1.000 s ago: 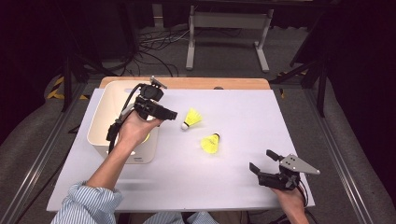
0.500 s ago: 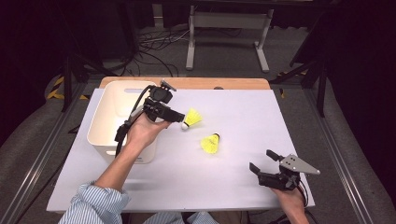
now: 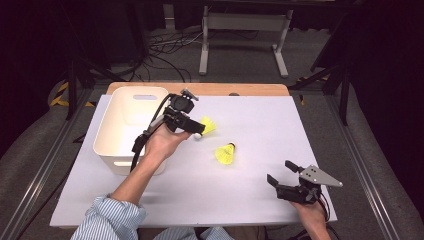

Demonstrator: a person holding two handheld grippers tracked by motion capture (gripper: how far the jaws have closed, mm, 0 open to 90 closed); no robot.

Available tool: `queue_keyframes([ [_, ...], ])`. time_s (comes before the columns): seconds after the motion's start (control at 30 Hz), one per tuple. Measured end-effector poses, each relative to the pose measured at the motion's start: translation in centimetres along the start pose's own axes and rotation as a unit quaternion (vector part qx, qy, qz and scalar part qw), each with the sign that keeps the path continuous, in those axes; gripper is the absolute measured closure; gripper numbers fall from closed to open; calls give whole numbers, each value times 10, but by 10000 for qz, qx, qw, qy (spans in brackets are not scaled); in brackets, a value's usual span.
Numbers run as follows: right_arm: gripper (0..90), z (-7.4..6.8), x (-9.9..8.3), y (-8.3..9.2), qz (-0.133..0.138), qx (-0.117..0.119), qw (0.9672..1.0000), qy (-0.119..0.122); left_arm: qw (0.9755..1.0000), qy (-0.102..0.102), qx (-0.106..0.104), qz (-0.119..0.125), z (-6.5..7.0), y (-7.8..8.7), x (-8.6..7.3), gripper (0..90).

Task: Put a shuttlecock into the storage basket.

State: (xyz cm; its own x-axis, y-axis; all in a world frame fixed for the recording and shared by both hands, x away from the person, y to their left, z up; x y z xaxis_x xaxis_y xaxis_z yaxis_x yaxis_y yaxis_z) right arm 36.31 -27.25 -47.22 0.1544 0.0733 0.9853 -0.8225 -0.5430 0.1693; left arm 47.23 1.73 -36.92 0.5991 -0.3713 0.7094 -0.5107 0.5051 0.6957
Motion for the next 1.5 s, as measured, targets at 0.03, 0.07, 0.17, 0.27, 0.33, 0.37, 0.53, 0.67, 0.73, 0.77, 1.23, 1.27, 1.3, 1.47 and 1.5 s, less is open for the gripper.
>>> queue_keyframes([
  [0.03,144,0,0,0,2,-3,10000,-8,10000,6,-1,-15,2,-2,0,371],
  [0.07,144,0,0,0,1,1,10000,-5,10000,-9,2,-16,2,-3,0,371],
  [0.17,144,0,0,0,-4,12,10000,-14,10000,-34,21,-49,4,-7,1,371],
  [0.27,144,0,0,0,4,10,10000,-15,10000,-33,40,-68,6,-11,1,371],
  [0.33,144,0,0,0,1,13,10000,-30,9999,-50,45,-93,8,-14,0,371],
  [0.37,144,0,0,0,1,13,10000,-33,9999,-41,45,-102,10,-15,0,370],
  [0.53,144,0,0,0,-5,12,10000,-28,9998,-84,123,-155,13,-23,0,369],
  [0.67,144,0,0,0,10,6,10000,-23,9997,-86,111,-213,15,-31,0,369],
  [0.73,144,0,0,0,10,10,10000,-22,9996,-79,135,-225,15,-34,0,370],
  [0.77,144,0,0,0,11,12,10000,-22,9997,-54,150,-203,16,-37,1,370],
  [1.23,144,1,1,1,51,4,10000,-48,9989,-18,238,-407,13,-69,-7,372],
  [1.27,144,1,2,1,58,9,10000,-71,9988,3,248,-421,11,-70,-7,372],
  [1.3,145,0,2,1,81,6,9999,-80,9988,28,272,-413,9,-72,-7,375],
  [1.47,144,1,1,0,51,27,10000,-67,9982,149,353,-470,1,-82,-11,376],
  [1.5,144,0,1,0,45,32,10000,-61,9980,145,354,-502,0,-84,-12,375],
])
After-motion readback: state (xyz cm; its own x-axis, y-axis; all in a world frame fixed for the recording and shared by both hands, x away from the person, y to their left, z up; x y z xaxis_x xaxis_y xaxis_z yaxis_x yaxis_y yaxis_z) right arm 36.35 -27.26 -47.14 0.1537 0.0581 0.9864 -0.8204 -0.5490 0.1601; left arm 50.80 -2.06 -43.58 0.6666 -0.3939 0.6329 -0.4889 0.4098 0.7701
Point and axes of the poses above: each handheld gripper's, and its own axes: y roughly backward along the jaws, x roughly out of its top, z roughly to its right, the point moved 8 cm from there along -y, roughly forward along the jaws, and after that the axes turned 11 degrees about z, right-handed, at the moved point
